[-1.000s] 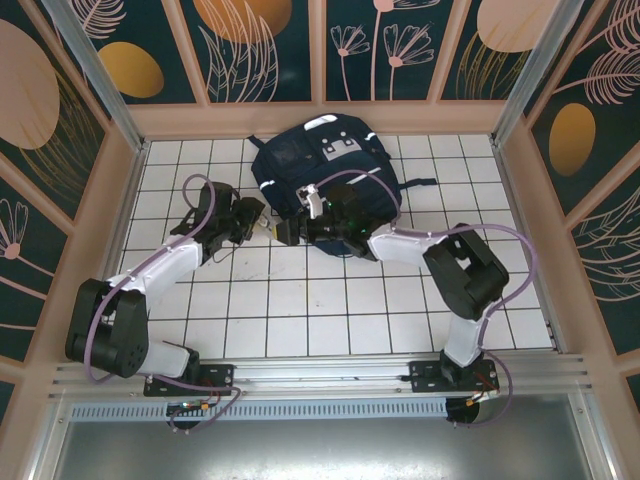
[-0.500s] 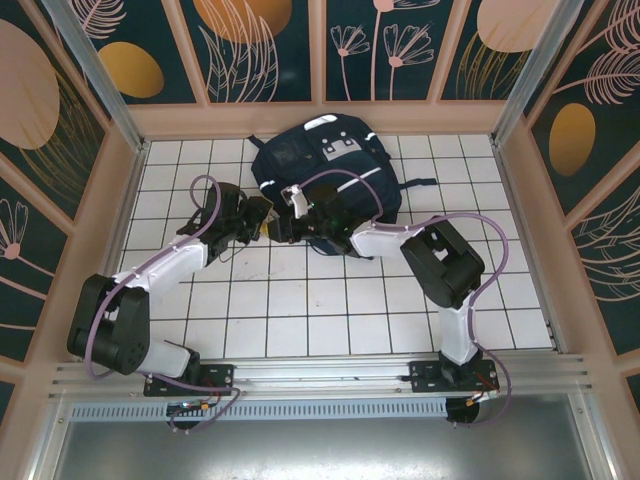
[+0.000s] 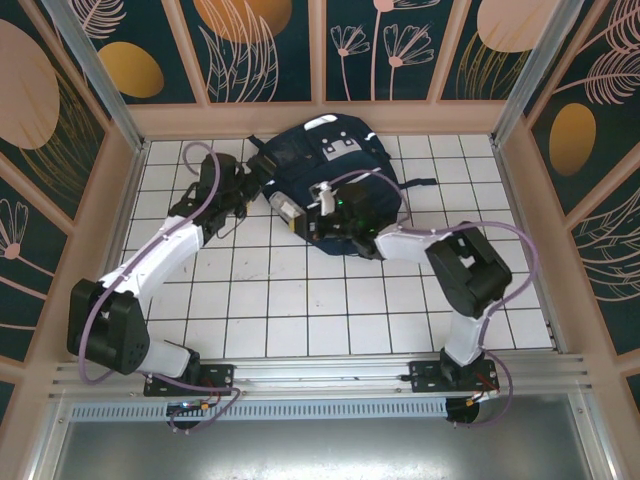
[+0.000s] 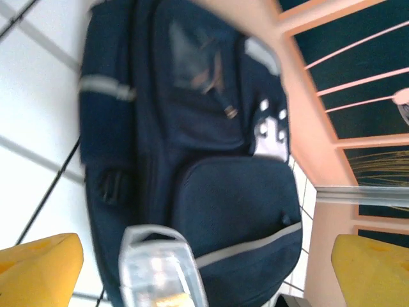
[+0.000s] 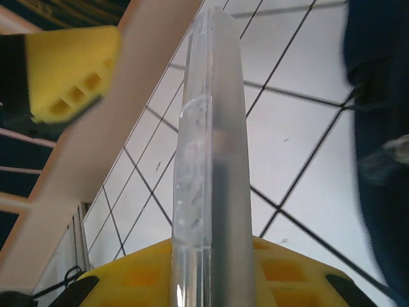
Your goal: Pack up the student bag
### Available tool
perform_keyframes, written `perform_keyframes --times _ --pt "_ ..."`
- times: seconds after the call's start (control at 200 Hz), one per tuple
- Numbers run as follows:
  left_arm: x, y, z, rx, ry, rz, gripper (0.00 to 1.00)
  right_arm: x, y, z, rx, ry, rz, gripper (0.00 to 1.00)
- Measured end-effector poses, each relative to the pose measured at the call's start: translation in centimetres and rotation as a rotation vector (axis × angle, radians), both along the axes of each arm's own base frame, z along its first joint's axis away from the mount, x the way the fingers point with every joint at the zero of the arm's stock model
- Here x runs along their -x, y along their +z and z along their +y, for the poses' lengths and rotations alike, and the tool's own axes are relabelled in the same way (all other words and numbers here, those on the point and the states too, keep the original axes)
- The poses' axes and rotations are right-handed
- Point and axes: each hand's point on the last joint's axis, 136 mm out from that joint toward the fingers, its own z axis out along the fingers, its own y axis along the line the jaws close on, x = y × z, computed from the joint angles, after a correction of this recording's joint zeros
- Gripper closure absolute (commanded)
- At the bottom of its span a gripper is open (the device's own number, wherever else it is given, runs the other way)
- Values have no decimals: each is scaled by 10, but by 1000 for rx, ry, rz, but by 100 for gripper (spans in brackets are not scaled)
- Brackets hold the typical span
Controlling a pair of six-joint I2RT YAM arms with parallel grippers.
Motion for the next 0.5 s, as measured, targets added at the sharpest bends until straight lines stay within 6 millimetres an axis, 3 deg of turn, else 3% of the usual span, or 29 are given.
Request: perform_keyframes --times 0.115,0.225,0.365,0.5 --pt "-8 24 0 -119 -40 -85 1 -15 32 -38 -41 -84 -31 88" --pt "-23 38 -19 -247 -123 -132 3 -31 64 -79 -61 -186 -69 88" --pt "-45 35 -69 -428 -284 -160 6 -50 86 -132 -36 -359 -91 88" --pt "-55 9 -129 -601 -478 -162 8 -63 82 -177 -3 -502 -37 86"
